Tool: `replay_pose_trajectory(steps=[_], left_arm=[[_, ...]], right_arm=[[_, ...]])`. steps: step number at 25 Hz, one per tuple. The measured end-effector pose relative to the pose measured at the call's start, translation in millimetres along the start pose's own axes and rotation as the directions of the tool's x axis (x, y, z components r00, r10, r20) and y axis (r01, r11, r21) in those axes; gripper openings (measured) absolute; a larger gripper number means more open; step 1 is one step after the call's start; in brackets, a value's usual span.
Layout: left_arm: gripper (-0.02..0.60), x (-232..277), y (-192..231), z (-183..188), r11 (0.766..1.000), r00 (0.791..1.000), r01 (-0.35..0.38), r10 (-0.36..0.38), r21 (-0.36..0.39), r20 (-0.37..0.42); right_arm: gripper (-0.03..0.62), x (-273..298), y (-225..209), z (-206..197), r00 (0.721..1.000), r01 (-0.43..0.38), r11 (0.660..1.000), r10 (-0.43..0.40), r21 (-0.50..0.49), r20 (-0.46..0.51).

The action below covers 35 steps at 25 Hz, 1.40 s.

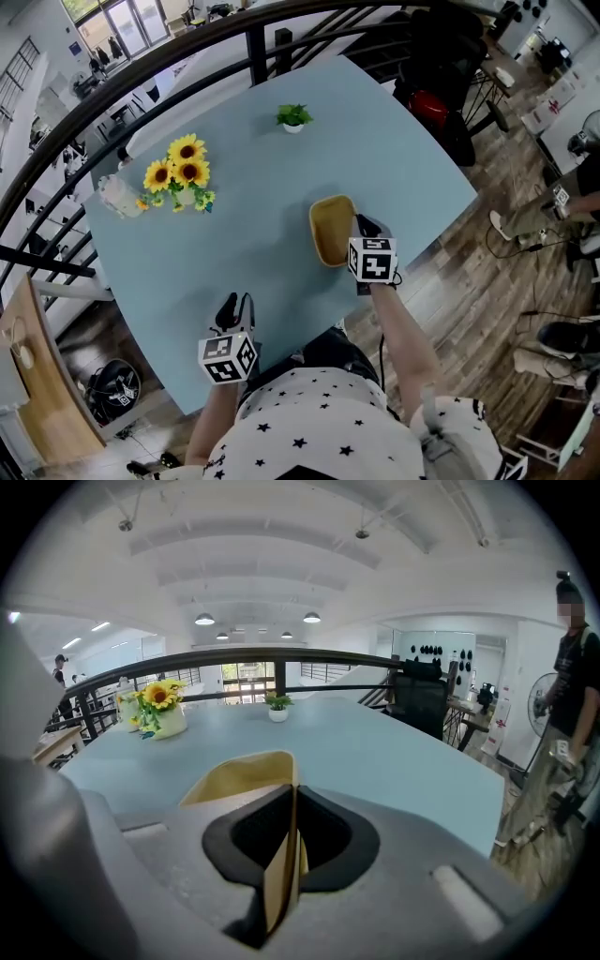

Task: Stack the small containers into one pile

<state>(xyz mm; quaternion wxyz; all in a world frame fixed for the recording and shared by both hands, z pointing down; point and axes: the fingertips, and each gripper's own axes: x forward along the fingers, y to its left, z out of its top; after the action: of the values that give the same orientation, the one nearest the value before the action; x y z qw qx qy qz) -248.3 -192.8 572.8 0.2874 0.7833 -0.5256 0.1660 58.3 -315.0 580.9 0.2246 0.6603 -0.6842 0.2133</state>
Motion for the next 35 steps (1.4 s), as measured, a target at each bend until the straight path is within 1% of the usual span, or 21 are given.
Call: replay_pose_trajectory(steps=[10,13,17,20,25,27,30,35], left_arm=[[0.112,-5.4,4.0,0.9,1.000,1.000,-0.001,0.001,0.001,0.015],[0.112,-8.4,6.3,0.1,1.000,1.000,-0.003,0.003,-0.001,0.017],[0.113,-13.4,12.4,-0.9,1.000,1.000,-0.009,0.009,-0.001,0.026],[0.112,-19.3,16.0,-1.1,1.000,0.999,-0.012,0.012,-0.005,0.040],[0.112,-28.5,20.1,0.1,1.000,0.998,-0.011,0.011,-0.007,0.064],[0.110,-32.6,20.1,0.3,1.000,0.997,-0.013,0.013,-0.009,0.074],[0.103,-39.0,18.4,1.2,1.000,0.996,-0.017,0.019,-0.018,0.092],[0.081,-49.3,9.9,3.5,0.999,0.991,-0.034,0.036,-0.021,0.126]], right_arm=[[0.025,14.5,-4.2,-21.1,0.999,0.006,1.000,-0.006,-0.003,-0.045],[0.025,17.2,-5.3,-24.1,0.999,0.014,1.000,-0.014,-0.003,-0.045],[0.025,20.3,-4.1,-24.5,0.999,0.016,1.000,-0.017,-0.015,-0.042],[0.034,18.6,-2.5,-25.9,0.998,0.017,0.999,-0.019,-0.040,-0.059],[0.060,-1.9,4.6,-11.8,0.999,0.035,0.998,-0.035,-0.056,0.002],[0.060,-15.2,12.3,-5.4,0.999,0.019,0.998,-0.017,-0.059,0.031],[0.060,-38.7,30.9,4.3,0.996,-0.042,0.998,0.046,-0.053,0.082],[0.060,-79.9,67.8,15.7,0.971,-0.172,0.983,0.180,-0.067,0.158]])
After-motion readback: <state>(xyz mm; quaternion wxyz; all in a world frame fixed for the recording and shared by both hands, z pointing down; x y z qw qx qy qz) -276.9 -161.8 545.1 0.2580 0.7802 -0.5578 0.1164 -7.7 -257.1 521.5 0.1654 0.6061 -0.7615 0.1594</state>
